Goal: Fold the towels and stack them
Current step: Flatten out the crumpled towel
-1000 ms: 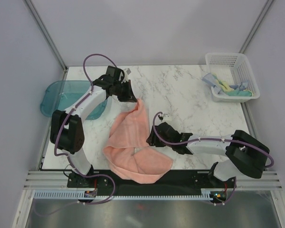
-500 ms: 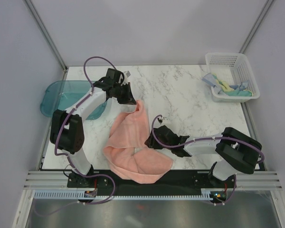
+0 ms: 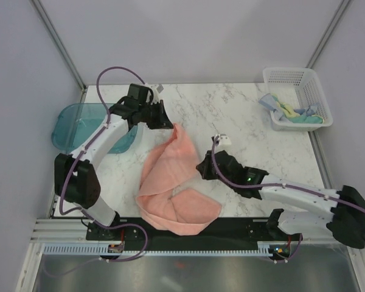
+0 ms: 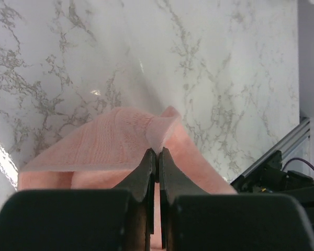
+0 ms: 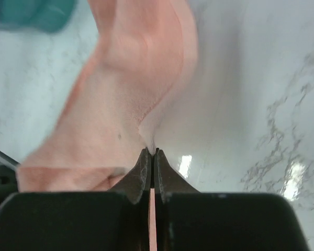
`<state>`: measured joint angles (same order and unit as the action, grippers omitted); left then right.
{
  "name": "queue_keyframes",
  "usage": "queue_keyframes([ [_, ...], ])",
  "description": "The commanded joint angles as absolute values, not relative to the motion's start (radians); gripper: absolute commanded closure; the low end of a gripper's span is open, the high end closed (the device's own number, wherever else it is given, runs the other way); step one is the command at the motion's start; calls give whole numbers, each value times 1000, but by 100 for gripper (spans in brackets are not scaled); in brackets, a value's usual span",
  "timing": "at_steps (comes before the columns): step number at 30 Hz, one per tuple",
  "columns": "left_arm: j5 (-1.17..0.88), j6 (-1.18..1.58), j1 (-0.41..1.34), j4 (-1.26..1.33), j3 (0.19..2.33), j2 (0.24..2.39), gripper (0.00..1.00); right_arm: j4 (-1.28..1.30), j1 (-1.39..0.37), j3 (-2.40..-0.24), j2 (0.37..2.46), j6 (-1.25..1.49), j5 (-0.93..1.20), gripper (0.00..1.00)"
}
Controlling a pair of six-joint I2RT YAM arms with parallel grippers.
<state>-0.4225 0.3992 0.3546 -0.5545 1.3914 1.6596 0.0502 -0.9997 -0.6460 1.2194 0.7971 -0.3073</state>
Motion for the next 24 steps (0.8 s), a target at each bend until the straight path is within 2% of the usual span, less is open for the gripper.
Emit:
queue_keyframes([
  [1, -468, 370, 356, -577, 1466, 1453, 98, 348, -1003, -810, 1007, 634, -487, 100],
  [5, -488, 348, 388, -587, 1522, 1269, 98, 515, -1003, -994, 879, 506, -560, 100],
  [9, -566, 380, 419, -606, 1653, 1138, 98, 604, -1003, -1287, 847, 379, -586, 100],
  [16, -732, 502, 454, -604, 1864, 1121, 98, 574, -1003, -1569, 833, 215, -470, 100],
  [20, -729, 512, 454, -618, 1920, 1124, 98, 566, -1003, -1690, 862, 143, -446, 100],
  [24, -590, 445, 453, -679, 1989, 1195, 98, 563, -1003, -1857, 957, 48, -558, 100],
])
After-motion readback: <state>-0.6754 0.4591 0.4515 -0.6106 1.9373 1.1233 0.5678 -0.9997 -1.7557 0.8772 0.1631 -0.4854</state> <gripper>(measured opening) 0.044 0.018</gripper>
